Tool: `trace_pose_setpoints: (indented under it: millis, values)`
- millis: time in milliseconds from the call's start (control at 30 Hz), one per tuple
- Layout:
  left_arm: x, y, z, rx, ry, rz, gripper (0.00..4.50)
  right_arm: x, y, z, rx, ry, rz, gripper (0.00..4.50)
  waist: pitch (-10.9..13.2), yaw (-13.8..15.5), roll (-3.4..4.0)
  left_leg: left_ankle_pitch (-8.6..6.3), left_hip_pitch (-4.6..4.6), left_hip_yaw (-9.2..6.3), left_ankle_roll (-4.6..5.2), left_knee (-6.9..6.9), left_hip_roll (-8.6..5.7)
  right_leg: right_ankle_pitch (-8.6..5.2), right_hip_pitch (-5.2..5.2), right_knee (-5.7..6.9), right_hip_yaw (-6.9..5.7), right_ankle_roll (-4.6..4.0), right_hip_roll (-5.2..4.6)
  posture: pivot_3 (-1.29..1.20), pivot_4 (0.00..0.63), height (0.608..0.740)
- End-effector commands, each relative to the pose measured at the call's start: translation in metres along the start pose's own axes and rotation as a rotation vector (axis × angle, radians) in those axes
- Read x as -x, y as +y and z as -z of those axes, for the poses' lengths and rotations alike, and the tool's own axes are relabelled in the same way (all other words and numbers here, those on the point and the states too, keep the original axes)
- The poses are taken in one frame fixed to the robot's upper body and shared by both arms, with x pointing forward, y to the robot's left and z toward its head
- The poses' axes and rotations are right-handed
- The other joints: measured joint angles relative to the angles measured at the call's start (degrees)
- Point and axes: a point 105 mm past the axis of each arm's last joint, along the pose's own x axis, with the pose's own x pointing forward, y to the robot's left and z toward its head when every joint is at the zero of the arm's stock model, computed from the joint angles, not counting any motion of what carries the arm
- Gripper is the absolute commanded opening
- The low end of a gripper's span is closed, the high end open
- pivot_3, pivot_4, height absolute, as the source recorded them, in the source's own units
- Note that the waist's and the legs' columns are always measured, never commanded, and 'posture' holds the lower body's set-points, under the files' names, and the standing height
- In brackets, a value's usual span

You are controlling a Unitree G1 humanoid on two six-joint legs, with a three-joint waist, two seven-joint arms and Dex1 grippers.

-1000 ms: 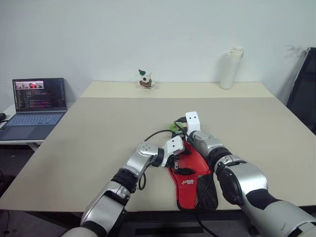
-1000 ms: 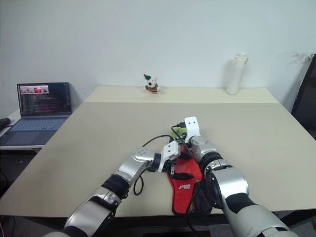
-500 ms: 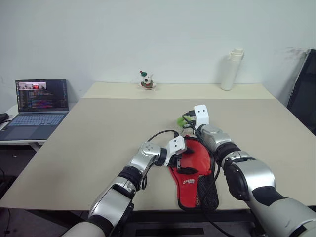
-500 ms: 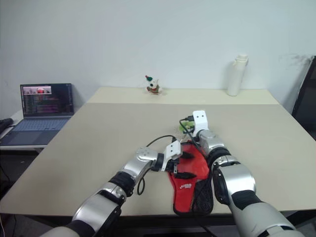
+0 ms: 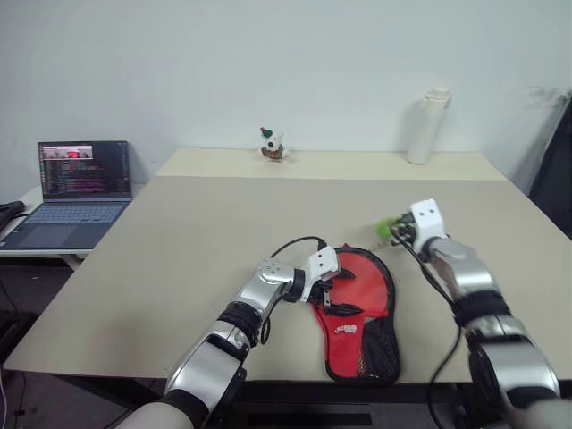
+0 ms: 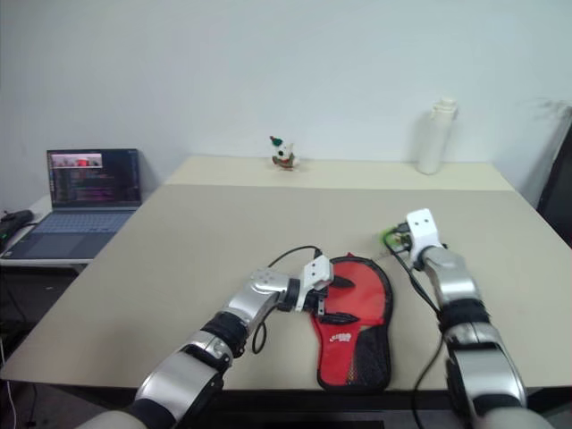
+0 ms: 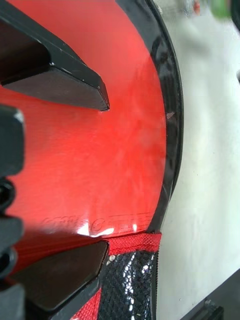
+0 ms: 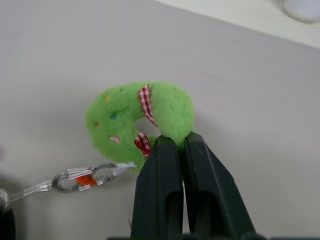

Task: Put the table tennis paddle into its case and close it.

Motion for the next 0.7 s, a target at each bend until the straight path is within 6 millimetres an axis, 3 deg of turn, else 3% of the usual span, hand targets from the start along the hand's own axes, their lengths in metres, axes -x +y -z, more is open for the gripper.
trace_pose_setpoints:
  millis: [33,133,433,700]
  values:
    - [0.008,-0.009,0.043,0.096,0.135,-0.003,4.50,0.054,-0.013,-0.020,-0.013,-0.035,0.009,0.03,-0.06,0.04,0.09,0.00,-0.02,0.02,0.00,-0.03,0.01,-0.04,0.01,-0.08,0.02,0.08,0.00,0.00,0.150,0.740]
    - [0.007,-0.009,0.043,0.095,0.138,-0.003,4.50,0.093,0.004,-0.002,-0.045,0.056,-0.072,0.03,-0.15,0.02,0.18,-0.01,0.08,0.06,0.01,-0.03,0.07,-0.11,0.08,-0.14,0.02,0.21,0.05,0.00,0.150,0.740]
    - [0.000,-0.009,0.041,0.087,0.134,0.000,4.50,0.185,0.049,0.051,-0.150,0.371,-0.397,0.03,-0.62,0.06,0.12,-0.01,0.12,0.00,0.00,-0.04,0.08,-0.12,0.19,-0.30,-0.04,0.26,0.06,0.00,0.150,0.740]
    - [-0.005,-0.009,0.040,0.079,0.136,-0.007,4.50,0.228,0.072,0.069,-0.184,0.497,-0.602,0.03,-0.95,0.58,0.05,-0.02,0.12,0.01,-0.01,-0.02,0.04,-0.12,0.20,-0.37,-0.04,0.31,0.02,0.00,0.150,0.740]
